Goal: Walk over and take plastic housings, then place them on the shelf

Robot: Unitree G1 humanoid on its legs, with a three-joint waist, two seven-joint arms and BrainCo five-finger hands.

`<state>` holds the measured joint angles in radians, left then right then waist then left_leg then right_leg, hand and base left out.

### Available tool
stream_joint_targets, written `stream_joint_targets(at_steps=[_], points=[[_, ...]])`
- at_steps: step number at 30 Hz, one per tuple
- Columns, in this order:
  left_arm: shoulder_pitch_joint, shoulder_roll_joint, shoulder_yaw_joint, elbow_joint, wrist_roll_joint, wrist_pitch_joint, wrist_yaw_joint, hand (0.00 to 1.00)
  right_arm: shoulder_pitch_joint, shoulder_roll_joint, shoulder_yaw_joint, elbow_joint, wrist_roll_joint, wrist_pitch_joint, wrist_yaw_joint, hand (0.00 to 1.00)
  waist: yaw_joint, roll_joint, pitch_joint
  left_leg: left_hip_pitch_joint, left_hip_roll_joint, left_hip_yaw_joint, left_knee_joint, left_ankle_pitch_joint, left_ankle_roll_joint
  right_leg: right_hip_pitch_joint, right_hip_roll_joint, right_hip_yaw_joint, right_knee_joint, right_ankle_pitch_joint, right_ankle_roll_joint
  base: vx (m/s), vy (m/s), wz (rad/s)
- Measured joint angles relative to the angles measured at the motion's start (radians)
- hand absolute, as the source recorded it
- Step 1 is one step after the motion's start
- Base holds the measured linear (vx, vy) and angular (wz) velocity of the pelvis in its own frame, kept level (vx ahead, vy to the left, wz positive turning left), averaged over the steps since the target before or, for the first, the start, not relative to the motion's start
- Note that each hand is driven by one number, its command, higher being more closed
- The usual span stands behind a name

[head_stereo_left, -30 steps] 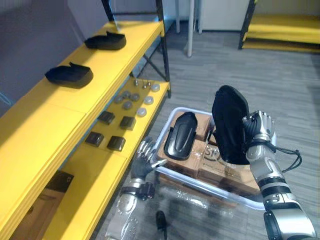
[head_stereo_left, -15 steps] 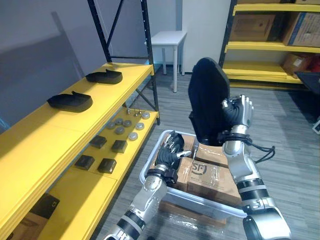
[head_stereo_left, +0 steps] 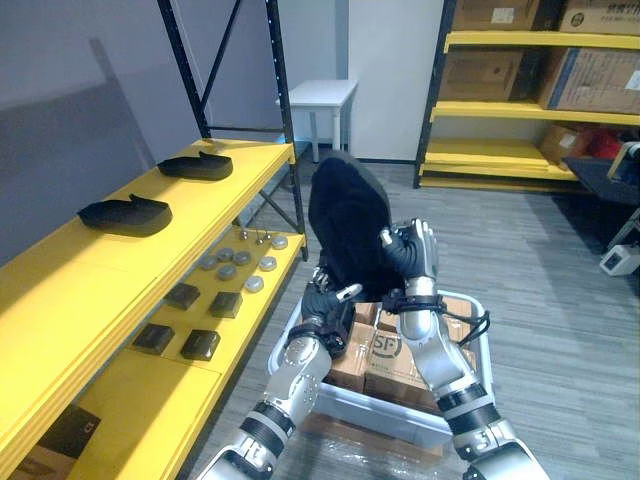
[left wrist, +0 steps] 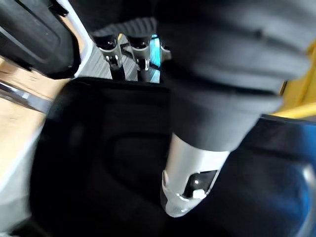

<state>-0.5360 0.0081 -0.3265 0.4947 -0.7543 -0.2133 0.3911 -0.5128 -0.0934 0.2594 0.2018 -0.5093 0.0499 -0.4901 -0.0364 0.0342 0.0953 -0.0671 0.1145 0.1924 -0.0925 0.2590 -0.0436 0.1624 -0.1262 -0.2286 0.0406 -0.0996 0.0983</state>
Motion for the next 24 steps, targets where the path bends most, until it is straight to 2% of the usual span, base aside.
stream_joint_targets(at_steps=[3, 4, 7, 9, 13, 16, 24], points=[[-0.006, -0.002, 0.031, 0.000, -0.062, -0.043, 0.007, 1.00, 0.013, 0.012, 0.021, 0.003, 0.032, -0.014, 0.001, 1.00, -0.008, -0.001, -0.006, 0.003, 0.002, 0.001, 0.000, -0.001, -0.001, 0.002, 0.002, 0.001, 0.000, 0.000, 0.000, 0.00, -0.001, -0.01], [-0.012, -0.008, 0.052, 0.000, -0.112, -0.075, -0.002, 1.00, 0.017, 0.012, 0.033, 0.003, 0.045, -0.030, 0.002, 1.00, -0.008, 0.000, -0.007, 0.004, 0.005, 0.001, 0.000, -0.002, -0.003, 0.002, 0.003, 0.002, 0.001, 0.000, -0.001, -0.02, -0.004, -0.03], [-0.024, -0.015, 0.084, -0.002, -0.206, -0.141, -0.033, 1.00, 0.027, 0.012, 0.060, 0.011, 0.076, -0.038, 0.003, 1.00, -0.008, 0.000, -0.009, 0.005, 0.007, 0.003, 0.000, -0.006, -0.008, 0.002, 0.005, 0.002, 0.001, 0.000, -0.001, -0.01, -0.001, -0.01], [-0.020, -0.010, 0.085, -0.002, -0.229, -0.148, -0.061, 1.00, 0.039, 0.012, 0.063, 0.011, 0.080, -0.055, 0.002, 1.00, -0.007, -0.001, -0.010, 0.005, 0.007, 0.002, 0.000, -0.006, -0.008, 0.002, 0.005, 0.002, 0.000, 0.000, -0.001, 0.00, 0.000, 0.00], [0.010, -0.004, 0.096, -0.002, -0.285, -0.129, -0.160, 1.00, 0.040, 0.014, 0.074, 0.011, 0.126, -0.110, 0.006, 1.00, -0.007, -0.006, -0.014, 0.004, 0.007, 0.002, 0.000, -0.006, -0.008, 0.002, 0.005, 0.000, -0.001, 0.000, -0.001, 0.00, 0.000, 0.00], [0.041, 0.009, 0.100, -0.002, -0.280, -0.105, -0.222, 1.00, 0.052, 0.012, 0.074, 0.013, 0.142, -0.111, 0.025, 1.00, -0.007, -0.011, -0.017, 0.002, 0.006, -0.002, 0.000, -0.006, -0.008, 0.006, 0.005, -0.004, -0.006, 0.000, -0.001, 0.01, -0.003, 0.03], [0.109, 0.038, 0.092, -0.002, -0.203, -0.058, -0.297, 1.00, 0.108, 0.011, 0.072, 0.014, 0.187, -0.114, 0.068, 1.00, -0.004, -0.014, -0.018, 0.001, 0.004, -0.012, 0.000, -0.002, -0.004, 0.014, 0.008, -0.009, -0.015, -0.001, -0.001, 0.01, -0.002, 0.04]])
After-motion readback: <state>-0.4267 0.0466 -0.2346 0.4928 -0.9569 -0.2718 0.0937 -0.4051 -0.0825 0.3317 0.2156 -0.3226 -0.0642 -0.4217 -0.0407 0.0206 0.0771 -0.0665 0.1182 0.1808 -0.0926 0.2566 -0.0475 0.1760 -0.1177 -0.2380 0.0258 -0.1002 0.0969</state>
